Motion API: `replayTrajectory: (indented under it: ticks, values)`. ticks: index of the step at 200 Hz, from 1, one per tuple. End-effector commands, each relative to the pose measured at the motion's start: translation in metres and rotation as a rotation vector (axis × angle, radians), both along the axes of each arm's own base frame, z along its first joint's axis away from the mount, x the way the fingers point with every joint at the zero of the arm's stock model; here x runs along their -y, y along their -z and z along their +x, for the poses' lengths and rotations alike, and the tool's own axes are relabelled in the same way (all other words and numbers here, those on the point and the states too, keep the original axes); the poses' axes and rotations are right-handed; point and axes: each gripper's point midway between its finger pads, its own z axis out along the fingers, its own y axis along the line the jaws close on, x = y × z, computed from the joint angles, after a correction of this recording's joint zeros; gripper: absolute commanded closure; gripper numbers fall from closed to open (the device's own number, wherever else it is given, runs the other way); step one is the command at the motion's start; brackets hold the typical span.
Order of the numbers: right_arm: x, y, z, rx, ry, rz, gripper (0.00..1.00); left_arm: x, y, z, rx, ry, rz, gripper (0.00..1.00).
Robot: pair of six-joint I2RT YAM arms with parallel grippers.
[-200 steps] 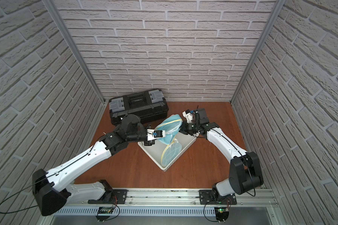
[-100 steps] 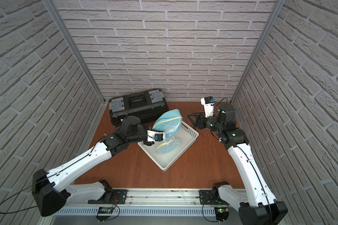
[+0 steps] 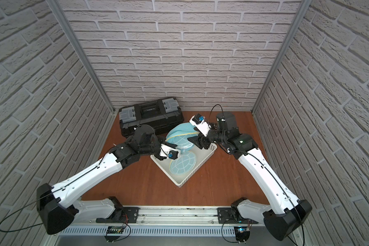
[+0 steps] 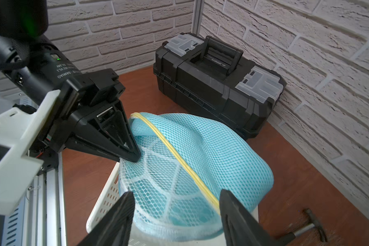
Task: Turn the laundry bag inside out
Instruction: Turn over the laundry bag.
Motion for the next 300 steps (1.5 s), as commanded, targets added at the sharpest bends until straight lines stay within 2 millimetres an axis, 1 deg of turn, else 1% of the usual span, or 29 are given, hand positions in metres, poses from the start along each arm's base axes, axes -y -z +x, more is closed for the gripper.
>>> replayTrajectory:
  ticks: [1,22,48,63,86,96,121,152,165,185,196,208,220,234,251,259,275,300]
  values:
    - [0.004,0.012,0.002,0.071,-0.022,-0.153,0.32,0.005,-0.007,-0.008,-0.018,0.05,-0.007,1.0]
    - [0.003,0.02,0.006,0.078,-0.023,-0.204,0.34,0.005,-0.003,-0.009,-0.038,0.051,0.004,1.0]
    - [0.011,0.023,0.022,0.101,0.043,-0.264,0.4,0.005,0.0,-0.009,-0.053,0.056,0.015,1.0]
    - [0.01,0.024,0.024,0.097,0.042,-0.272,0.44,0.005,-0.002,-0.009,-0.054,0.053,0.01,1.0]
    - [0.01,0.03,0.024,0.086,0.025,-0.288,0.46,0.004,-0.005,-0.012,-0.056,0.055,0.001,1.0]
    - [0.01,0.03,0.025,0.088,0.028,-0.293,0.5,0.004,-0.007,-0.013,-0.059,0.057,0.0,1.0]
    - [0.011,0.027,0.029,0.1,0.041,-0.294,0.66,0.003,-0.011,-0.016,-0.06,0.064,-0.011,1.0]
    - [0.01,0.024,0.029,0.095,0.04,-0.282,0.74,0.003,-0.023,-0.023,-0.059,0.078,-0.033,1.0]
    - [0.01,0.025,0.029,0.092,0.037,-0.283,0.8,0.002,-0.025,-0.025,-0.059,0.081,-0.034,1.0]
    - [0.012,0.026,0.035,0.079,0.069,-0.286,0.9,0.002,-0.026,-0.029,-0.047,0.088,-0.028,1.0]
    - [0.015,0.023,0.04,0.073,0.1,-0.273,0.97,0.002,-0.027,-0.031,-0.036,0.093,-0.024,1.0]
    - [0.019,0.016,0.048,0.061,0.144,-0.227,0.97,0.002,-0.027,-0.033,-0.019,0.1,-0.013,1.0]
    - [0.024,0.007,0.056,0.024,0.191,-0.137,0.97,0.001,-0.027,-0.034,0.009,0.104,0.0,1.0]
    - [0.033,0.002,0.068,-0.053,0.235,-0.023,0.97,0.002,-0.029,-0.037,0.053,0.116,0.013,1.0]
    - [0.046,0.011,0.083,-0.173,0.282,0.072,0.97,0.004,-0.033,-0.041,0.115,0.132,0.021,1.0]
    - [0.048,0.022,0.088,-0.252,0.29,0.115,0.97,0.005,-0.036,-0.044,0.139,0.142,0.019,1.0]
    - [0.045,0.044,0.099,-0.38,0.303,0.199,0.97,0.011,-0.045,-0.054,0.188,0.185,-0.001,1.0]
    - [0.034,0.076,0.106,-0.615,0.26,0.303,0.97,0.021,-0.06,-0.065,0.294,0.237,-0.012,1.0]
